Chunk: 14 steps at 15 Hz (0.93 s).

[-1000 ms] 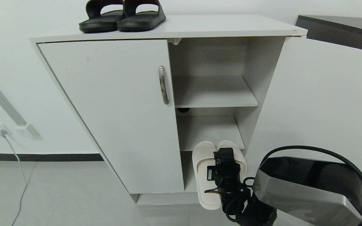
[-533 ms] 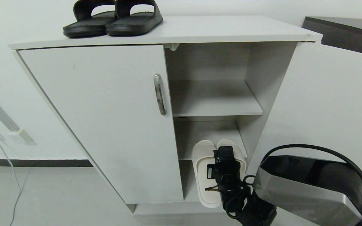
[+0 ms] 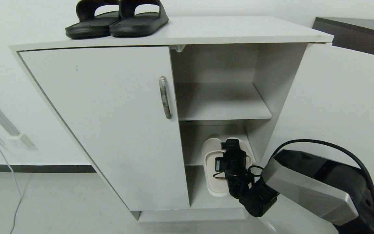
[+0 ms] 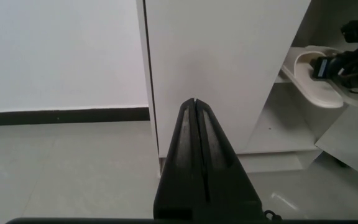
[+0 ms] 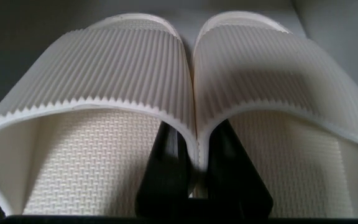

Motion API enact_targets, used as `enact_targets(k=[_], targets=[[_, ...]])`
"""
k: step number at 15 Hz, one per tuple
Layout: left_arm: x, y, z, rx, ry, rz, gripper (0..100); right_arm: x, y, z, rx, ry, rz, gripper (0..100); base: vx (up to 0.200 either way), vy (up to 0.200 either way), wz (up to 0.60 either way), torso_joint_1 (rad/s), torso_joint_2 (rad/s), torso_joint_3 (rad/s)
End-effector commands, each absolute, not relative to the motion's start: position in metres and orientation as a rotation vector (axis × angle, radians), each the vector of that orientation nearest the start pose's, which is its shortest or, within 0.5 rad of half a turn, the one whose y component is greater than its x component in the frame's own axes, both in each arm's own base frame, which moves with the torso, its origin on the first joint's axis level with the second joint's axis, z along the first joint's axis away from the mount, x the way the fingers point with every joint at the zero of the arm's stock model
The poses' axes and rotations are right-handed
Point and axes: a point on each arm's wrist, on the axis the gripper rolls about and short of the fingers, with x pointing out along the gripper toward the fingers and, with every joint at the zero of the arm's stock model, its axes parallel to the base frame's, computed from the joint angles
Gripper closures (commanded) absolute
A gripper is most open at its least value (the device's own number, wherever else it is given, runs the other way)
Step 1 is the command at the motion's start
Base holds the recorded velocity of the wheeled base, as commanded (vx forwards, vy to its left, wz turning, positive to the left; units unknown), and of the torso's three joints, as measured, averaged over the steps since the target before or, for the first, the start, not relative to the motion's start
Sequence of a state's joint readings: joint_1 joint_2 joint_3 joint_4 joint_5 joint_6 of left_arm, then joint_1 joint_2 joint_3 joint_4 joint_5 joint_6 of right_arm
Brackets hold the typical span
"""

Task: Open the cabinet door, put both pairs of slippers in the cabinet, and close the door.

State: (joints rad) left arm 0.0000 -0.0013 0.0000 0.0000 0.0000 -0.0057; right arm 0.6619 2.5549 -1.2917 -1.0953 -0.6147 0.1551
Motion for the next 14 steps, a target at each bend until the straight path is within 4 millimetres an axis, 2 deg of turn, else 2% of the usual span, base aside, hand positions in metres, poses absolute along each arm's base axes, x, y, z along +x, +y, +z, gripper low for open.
enact_targets(k=[1, 7, 14], targets=[[-0.023, 0.0, 0.076, -0.006, -0.002, 0.0, 100, 0.397, 0.29, 0.009, 0.062, 0.129, 0.031, 100, 0.0, 0.0, 0.0, 0.0, 0.0, 0.0], [-0.023, 0.0, 0.076, -0.005, -0.002, 0.003, 100, 0.432, 0.297, 0.009, 0.002, 0.072, 0.004, 100, 0.0, 0.0, 0.0, 0.0, 0.0, 0.0], [-0.023, 0.0, 0.076, -0.005, -0.002, 0.005, 100, 0.457, 0.291, 0.021, 0.011, 0.061, -0.026, 100, 0.0, 0.0, 0.0, 0.0, 0.0, 0.0]])
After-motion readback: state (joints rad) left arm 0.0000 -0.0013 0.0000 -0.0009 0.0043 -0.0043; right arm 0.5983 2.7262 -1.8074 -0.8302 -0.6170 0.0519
